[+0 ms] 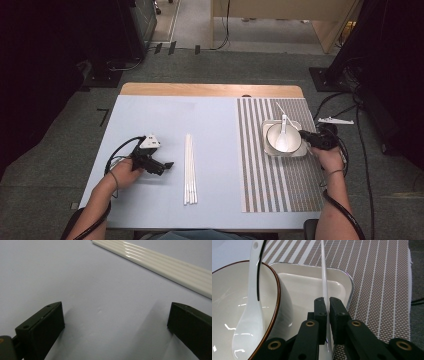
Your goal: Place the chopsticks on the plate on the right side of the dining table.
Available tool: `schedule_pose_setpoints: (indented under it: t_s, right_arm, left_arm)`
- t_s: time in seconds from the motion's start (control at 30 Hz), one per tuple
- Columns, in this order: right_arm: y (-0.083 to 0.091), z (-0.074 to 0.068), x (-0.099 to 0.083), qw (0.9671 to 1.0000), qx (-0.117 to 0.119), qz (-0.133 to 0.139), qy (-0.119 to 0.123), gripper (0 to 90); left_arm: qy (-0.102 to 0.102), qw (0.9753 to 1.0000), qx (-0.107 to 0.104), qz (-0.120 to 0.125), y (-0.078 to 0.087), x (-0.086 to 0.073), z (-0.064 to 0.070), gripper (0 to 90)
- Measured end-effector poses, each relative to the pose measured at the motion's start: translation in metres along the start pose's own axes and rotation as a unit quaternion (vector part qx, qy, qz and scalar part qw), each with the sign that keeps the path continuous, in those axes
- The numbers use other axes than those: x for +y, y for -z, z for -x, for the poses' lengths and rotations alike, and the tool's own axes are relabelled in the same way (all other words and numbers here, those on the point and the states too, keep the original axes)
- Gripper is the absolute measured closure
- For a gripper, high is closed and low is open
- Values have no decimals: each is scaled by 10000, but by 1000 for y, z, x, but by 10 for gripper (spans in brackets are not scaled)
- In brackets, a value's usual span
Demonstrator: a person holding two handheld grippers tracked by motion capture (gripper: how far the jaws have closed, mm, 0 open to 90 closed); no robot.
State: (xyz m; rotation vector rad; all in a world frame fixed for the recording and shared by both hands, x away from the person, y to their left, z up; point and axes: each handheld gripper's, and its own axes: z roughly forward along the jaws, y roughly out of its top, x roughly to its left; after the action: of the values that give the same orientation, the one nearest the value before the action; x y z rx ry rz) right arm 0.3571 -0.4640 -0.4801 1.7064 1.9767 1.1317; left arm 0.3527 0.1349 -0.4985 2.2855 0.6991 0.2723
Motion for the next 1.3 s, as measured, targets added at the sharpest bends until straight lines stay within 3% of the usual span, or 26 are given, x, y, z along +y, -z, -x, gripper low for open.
schedule_pose_setpoints:
  t_s: [0.43, 1.17, 1.3]
  right_arm:
    - [2, 3, -1, 10000, 27, 56, -67, 808]
    - [0, 2, -1, 10000, 9, 34, -65, 838]
    - [1, 4, -2, 9999, 17, 57, -86, 794]
  left_arm:
    - [-2, 10000, 1, -1, 0, 0, 0, 6]
    - [-1, 10000, 1, -1, 0, 0, 0, 6]
    - [0, 10000, 2, 0, 0, 0, 0, 6]
